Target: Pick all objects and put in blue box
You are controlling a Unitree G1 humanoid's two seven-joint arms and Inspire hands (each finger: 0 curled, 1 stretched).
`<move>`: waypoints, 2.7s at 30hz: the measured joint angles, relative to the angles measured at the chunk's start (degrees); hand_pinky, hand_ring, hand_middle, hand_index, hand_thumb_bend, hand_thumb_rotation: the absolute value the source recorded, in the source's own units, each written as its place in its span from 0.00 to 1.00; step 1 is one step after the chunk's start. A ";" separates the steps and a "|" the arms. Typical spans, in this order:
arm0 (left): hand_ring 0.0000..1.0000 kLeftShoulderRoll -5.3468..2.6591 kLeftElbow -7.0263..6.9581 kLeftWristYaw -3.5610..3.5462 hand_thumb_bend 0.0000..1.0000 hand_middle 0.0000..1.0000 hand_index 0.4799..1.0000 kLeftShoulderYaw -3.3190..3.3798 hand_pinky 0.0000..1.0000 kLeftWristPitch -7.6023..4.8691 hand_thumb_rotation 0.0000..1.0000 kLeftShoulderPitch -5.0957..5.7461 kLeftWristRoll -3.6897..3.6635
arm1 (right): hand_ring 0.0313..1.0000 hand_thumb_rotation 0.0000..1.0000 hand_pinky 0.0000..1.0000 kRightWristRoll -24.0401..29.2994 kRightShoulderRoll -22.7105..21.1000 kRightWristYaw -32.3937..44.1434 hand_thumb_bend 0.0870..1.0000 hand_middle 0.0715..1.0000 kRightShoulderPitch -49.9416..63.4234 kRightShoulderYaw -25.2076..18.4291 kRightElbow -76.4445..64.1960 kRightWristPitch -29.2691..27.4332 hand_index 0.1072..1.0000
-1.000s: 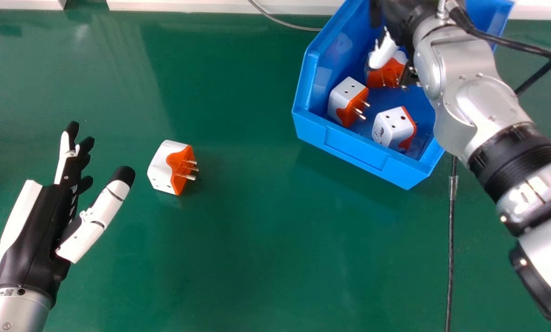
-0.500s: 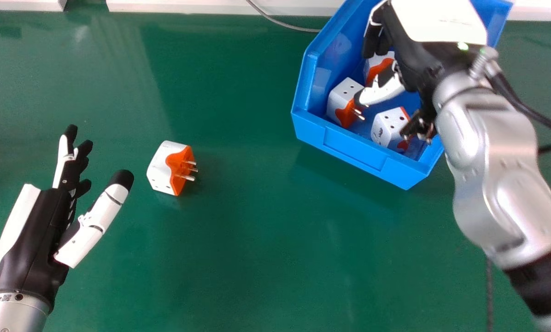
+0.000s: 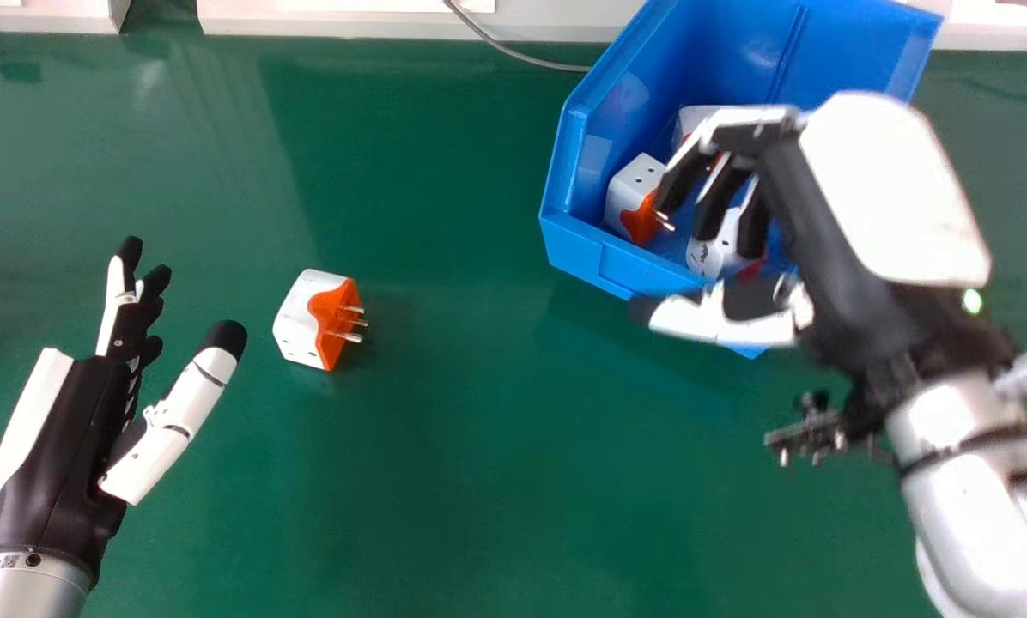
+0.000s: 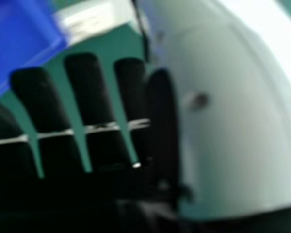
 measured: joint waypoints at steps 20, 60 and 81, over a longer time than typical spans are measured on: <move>0.99 -0.64 0.80 0.80 0.49 1.00 1.00 -0.60 0.94 -0.02 0.76 -0.80 0.11 | 0.81 0.79 0.68 2.75 -0.94 2.08 0.41 0.84 -3.21 7.74 17.06 -24.47 0.82; 1.00 -3.70 -3.13 3.30 0.42 1.00 1.00 -2.59 0.98 -0.54 0.85 2.61 2.51 | 0.94 0.68 0.81 -22.86 13.74 -14.57 0.47 0.96 -62.10 33.53 82.66 -36.24 0.92; 1.00 -6.27 -7.67 4.38 0.43 1.00 1.00 -5.16 0.98 0.82 0.84 5.04 4.26 | 0.90 0.64 0.82 -31.49 23.47 -28.09 0.44 0.92 -75.56 46.08 103.99 -33.34 0.90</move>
